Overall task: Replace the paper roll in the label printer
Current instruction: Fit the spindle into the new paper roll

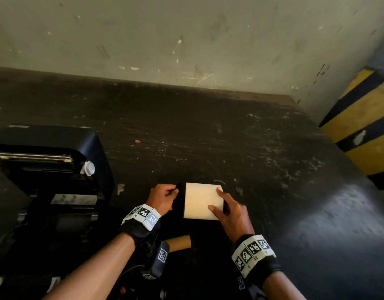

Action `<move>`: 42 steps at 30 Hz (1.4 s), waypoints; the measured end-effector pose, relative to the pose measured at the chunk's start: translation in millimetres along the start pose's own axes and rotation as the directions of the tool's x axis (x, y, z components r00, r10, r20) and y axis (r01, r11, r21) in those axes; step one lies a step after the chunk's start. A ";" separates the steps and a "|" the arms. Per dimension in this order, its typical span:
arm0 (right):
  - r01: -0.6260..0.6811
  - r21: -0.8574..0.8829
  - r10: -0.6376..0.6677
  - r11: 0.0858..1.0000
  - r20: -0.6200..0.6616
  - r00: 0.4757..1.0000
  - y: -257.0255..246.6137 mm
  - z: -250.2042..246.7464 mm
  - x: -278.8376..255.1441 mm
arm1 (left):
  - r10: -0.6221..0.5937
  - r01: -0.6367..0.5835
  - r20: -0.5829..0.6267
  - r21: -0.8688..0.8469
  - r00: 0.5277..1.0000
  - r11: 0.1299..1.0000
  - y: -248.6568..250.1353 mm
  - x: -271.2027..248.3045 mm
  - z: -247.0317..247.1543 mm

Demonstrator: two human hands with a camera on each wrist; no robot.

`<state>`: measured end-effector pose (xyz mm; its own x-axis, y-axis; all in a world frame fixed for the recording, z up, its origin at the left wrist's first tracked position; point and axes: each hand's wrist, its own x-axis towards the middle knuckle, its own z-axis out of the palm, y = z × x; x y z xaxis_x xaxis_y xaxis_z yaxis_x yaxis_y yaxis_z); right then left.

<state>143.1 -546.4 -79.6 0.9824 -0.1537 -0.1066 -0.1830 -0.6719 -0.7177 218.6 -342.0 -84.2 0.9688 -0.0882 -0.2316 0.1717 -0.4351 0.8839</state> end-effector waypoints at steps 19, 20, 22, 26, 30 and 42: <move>0.042 0.000 -0.042 0.999 0.009 0.999 2.7 -1.3 -0.7 | 0.200 -0.216 0.099 0.198 0.975 0.956 -0.6 -15.1 -2.0; 0.044 0.003 -0.044 0.999 0.008 0.999 2.4 -1.1 -0.7 | 0.190 -0.201 0.077 0.167 0.979 0.965 -2.5 -16.4 -0.8; 0.048 0.007 -0.048 0.999 -0.007 0.999 1.7 -0.9 -1.3 | 0.171 -0.173 0.034 0.099 0.985 0.980 -4.7 -17.9 2.0; 0.044 0.007 -0.044 0.999 -0.005 0.999 1.2 -1.0 -1.3 | 0.149 -0.151 0.069 0.030 0.986 0.988 -1.4 -23.9 10.0; 0.028 -0.001 -0.028 1.000 0.001 1.000 -0.3 -0.9 -1.7 | 0.147 -0.147 0.095 -0.003 0.985 0.989 -3.3 -29.0 15.5; 0.026 -0.018 -0.026 0.999 0.004 1.000 -7.3 -6.7 -9.5 | 0.205 -0.250 0.177 0.294 0.963 0.923 -3.8 -37.1 13.1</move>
<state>134.8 -545.0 -68.7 0.9869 -0.1335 -0.0903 -0.1579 -0.6885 -0.7078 179.7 -348.8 -84.3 0.9363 -0.3323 -0.1138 -0.1365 -0.6426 0.7539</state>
